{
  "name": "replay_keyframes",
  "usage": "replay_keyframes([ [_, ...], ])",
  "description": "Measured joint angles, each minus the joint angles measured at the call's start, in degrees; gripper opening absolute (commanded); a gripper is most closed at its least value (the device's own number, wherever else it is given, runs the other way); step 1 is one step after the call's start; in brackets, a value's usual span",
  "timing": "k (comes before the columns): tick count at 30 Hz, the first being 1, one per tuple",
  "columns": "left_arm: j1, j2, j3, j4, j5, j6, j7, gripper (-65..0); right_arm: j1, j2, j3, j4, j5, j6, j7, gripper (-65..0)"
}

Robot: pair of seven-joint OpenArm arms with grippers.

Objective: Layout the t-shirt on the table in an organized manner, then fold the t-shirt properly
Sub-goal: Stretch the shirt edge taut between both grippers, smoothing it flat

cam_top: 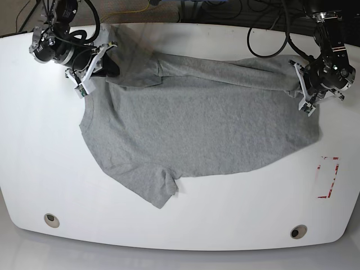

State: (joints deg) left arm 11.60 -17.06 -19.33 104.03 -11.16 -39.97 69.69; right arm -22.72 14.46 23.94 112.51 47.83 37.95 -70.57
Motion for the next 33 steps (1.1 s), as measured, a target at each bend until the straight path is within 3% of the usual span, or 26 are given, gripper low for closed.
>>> replay_keyframes([
  [9,4.35,-1.57,-0.04,3.39,-0.24,0.00,-0.17,-65.0,-3.85,0.55,0.39,1.62,1.49,0.24,-0.22,-65.0],
  [23,9.22,-3.50,-2.71,4.72,-0.57,-0.13,-0.42,-65.0,-2.19,8.92,4.37,1.66,10.49,-0.02,-2.29,-65.0],
  [33,8.81,-4.61,-2.64,4.72,-1.01,-0.15,-0.79,-65.0,1.81,9.20,4.02,1.64,10.93,0.00,-3.85,-65.0],
])
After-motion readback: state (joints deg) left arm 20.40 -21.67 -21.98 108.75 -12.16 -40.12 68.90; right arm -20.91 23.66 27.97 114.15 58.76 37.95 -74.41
